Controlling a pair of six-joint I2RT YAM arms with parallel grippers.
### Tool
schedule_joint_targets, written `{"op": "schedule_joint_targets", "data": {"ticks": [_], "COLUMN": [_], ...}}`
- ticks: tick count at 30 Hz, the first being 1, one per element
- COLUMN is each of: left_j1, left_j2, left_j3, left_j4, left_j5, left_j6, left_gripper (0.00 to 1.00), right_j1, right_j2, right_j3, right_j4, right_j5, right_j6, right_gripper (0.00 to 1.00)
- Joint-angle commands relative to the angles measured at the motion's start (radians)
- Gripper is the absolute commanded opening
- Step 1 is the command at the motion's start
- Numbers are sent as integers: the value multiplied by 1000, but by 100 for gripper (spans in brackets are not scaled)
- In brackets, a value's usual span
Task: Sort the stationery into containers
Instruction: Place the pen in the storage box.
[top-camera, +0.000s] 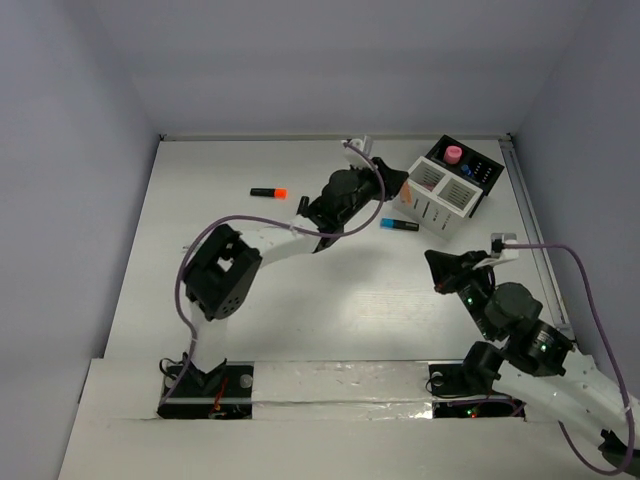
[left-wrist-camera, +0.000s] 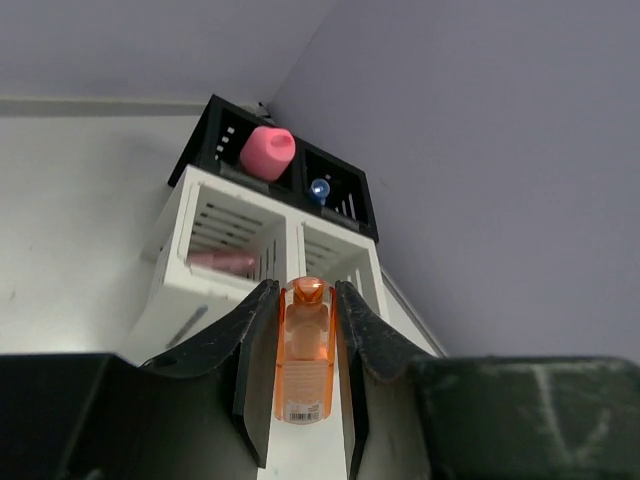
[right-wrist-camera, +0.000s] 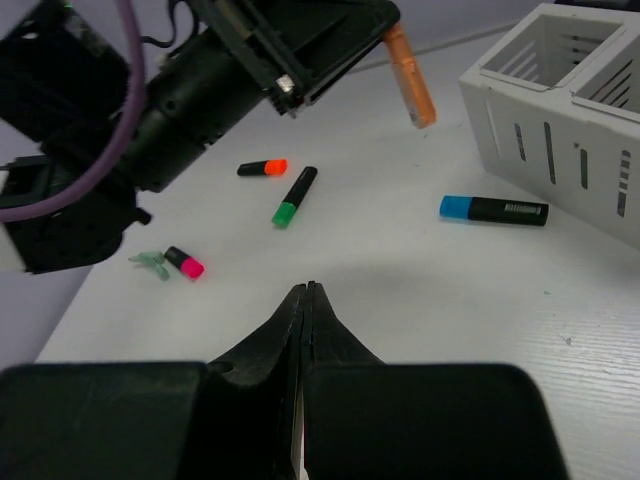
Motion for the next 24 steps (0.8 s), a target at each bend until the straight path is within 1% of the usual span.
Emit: {"op": "schedule_joint_targets", "data": {"ticks": [1,2,4,5,8,9,11,12,15,21,22,23,24], "left_j1": [4,4,4,4,-5,-5,-5,-5,-14,-14,-14,-14,-14], "left_j2": [95,124,201,227,317,360,403,444,512,520,517,517,512], "left_j3": [172,248,316,383,485,550,615,675,772,764,764,764,763], "left_j4": [66,64,58,55,28,18,-21,-34,-89,-114,-120,-121,-123], "left_j5": [30,37,38,46,46,46,43,40,31,-45,-49,-49,-54], "left_j6": [57,62,71,71,72,74,88,94,111,150,157,163,173], "left_gripper": [0,0,0,0,0,0,0,0,0,0,3,8,18], "right_j1": [-4,-4,-4,-4,-4,-4,-4,-4,-4,-4,-4,-4,-4], "right_j2": [-66,-74,-82,-86,-85,-83,-79,-77,-83,-88,-86,-86,-86], "right_j3": [-10,-17,-24,-30,-38,-41,-43,-46,-52,-52,-50,-47,-49], "right_j4": [-26,-32,-40,-46,-43,-41,-40,-37,-34,-24,-23,-18,-17], "right_j5": [51,30,16,5,-26,-32,-50,-53,-66,-58,-57,-57,-55], "right_j6": [21,24,35,36,38,36,38,36,36,16,15,13,12], "right_gripper": [0,0,0,0,0,0,0,0,0,0,0,0,0]}}
